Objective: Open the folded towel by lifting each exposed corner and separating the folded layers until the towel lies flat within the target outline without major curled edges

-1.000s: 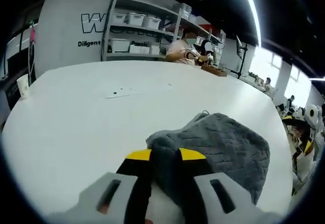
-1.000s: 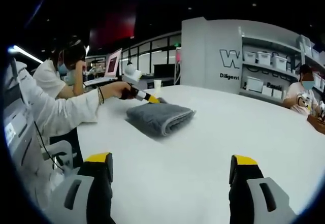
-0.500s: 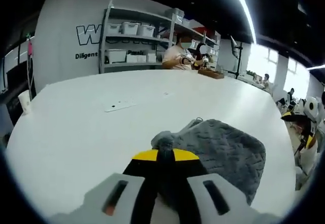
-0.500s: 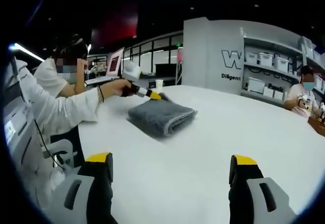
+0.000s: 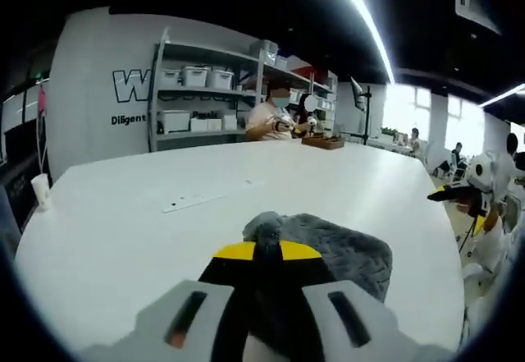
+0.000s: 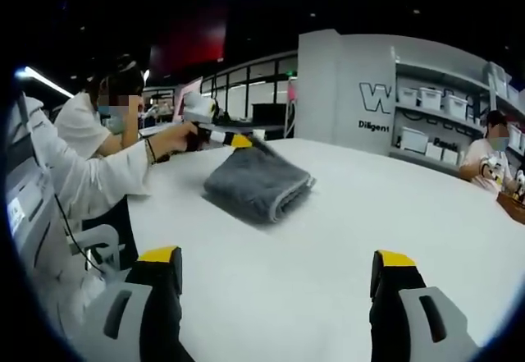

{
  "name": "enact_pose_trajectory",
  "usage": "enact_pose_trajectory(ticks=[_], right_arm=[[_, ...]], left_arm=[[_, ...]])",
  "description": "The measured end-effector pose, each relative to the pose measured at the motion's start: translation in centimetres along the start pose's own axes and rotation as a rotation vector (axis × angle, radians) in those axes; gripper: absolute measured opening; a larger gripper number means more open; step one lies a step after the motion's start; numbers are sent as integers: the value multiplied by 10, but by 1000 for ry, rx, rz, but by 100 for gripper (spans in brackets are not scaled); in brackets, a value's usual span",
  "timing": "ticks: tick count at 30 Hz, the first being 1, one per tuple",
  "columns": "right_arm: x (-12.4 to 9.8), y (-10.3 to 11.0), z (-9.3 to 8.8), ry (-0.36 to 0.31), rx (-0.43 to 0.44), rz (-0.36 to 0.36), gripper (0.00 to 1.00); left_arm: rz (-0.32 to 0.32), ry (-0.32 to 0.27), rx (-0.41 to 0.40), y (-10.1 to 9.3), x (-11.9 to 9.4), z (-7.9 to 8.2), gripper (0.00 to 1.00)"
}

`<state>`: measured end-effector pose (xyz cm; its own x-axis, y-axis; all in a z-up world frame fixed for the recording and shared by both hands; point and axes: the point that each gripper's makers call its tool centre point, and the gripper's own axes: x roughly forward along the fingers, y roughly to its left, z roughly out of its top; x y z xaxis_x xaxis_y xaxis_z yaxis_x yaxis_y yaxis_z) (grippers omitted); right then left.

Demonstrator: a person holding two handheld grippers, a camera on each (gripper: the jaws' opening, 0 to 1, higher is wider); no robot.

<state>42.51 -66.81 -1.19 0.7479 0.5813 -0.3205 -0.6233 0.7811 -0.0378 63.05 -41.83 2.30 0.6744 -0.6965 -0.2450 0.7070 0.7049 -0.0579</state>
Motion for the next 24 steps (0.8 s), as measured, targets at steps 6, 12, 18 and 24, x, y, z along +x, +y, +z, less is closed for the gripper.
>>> enact_pose_trajectory(ticks=[6,12,18,24], right_arm=[[0,3,2,-2,-8,5,95],[-2,4,4,-5,-13,4,95],[-4,4,7,-14,-17,2,95],[-5,6,9,-16,-24,5,95]], left_arm=[[-79,-88,74,-25,-15,19,6],[-163,-138,161,-52,-33,31,6],[-204,-153,253,-73,-53,33,6],[-258,-137,341,-97,-70,24,6]])
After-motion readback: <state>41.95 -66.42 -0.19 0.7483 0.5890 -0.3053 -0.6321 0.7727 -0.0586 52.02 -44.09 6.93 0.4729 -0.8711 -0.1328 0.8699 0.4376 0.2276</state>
